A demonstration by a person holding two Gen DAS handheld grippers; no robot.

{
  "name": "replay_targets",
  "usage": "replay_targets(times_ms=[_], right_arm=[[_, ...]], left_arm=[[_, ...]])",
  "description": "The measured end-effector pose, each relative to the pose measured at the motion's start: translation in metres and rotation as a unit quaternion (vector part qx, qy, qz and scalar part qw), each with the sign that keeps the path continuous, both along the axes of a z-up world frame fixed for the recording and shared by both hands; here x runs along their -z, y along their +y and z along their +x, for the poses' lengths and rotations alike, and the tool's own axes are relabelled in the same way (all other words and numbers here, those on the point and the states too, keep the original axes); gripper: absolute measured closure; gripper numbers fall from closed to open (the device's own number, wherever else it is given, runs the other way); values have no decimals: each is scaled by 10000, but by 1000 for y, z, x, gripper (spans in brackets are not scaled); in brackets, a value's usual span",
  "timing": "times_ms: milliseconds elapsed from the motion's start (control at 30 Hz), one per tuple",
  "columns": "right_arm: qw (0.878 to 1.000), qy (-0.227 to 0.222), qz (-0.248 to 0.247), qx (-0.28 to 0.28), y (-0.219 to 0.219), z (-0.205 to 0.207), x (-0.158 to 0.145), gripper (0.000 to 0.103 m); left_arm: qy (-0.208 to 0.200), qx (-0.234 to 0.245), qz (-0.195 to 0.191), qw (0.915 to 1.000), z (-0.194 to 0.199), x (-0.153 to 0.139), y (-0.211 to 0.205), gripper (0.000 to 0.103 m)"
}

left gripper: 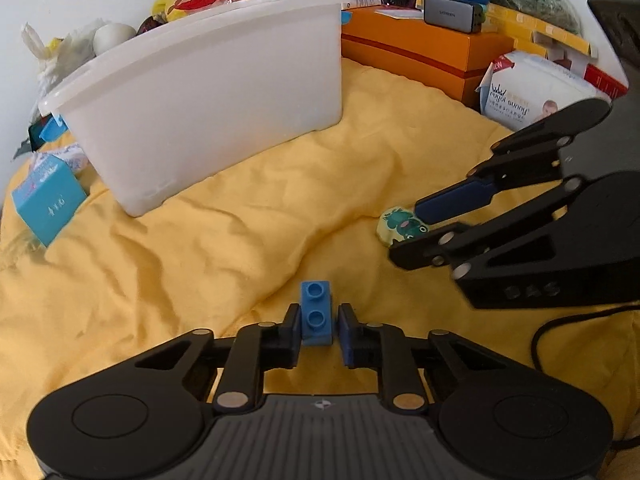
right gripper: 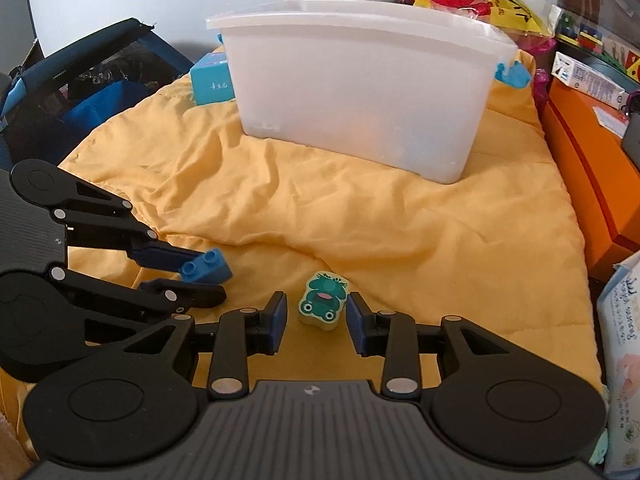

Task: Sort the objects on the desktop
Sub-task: 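Grasp the blue brick with the left tool while the right tool grasps the green frog block, then carry both blocks over the white bin and open both tools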

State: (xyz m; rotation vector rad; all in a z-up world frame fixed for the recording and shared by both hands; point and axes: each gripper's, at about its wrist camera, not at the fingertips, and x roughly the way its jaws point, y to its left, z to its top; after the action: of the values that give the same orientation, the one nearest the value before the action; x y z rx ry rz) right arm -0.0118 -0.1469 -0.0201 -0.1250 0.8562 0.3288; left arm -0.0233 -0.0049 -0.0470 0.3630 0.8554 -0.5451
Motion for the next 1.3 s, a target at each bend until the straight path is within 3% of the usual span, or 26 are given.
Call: replay_targets(times_ms=[100,300,467,700,900,1033,1167,1300], right_arm=[[9999,80,-10,130,2,6,6,61],[9997,136,157,135,0,11,8,73],[9999,36,80,104,-5,2,-4,73],[9972,-672,150,280,-25,7,-57,73],[9859,-1606,315,339,-32,43,-121,73],[9872,-1518,446,203,-28,85,-146,73],[9868,-1529,457,292,-25,119,-151,73],[9919,-1123,331,498,-22,151,-129,73]], left_arm=[[54,-87,-132,9999,4,1,3,82],[244,-211,-358,9988,12,-1,7,85],[152,-205,-515,9984,10,-24,14,85],[-616,-321,-931,9932,26,-96,26,85],[-1438,-358,-1223,9814,64,-160,23,85],[-1806,-465,-1241,9746,95,-190,14,85],[-1640,-664,-1347,9750,134,-191,7,85],[-1362,-854,-716,9844,176,-153,-4,85]])
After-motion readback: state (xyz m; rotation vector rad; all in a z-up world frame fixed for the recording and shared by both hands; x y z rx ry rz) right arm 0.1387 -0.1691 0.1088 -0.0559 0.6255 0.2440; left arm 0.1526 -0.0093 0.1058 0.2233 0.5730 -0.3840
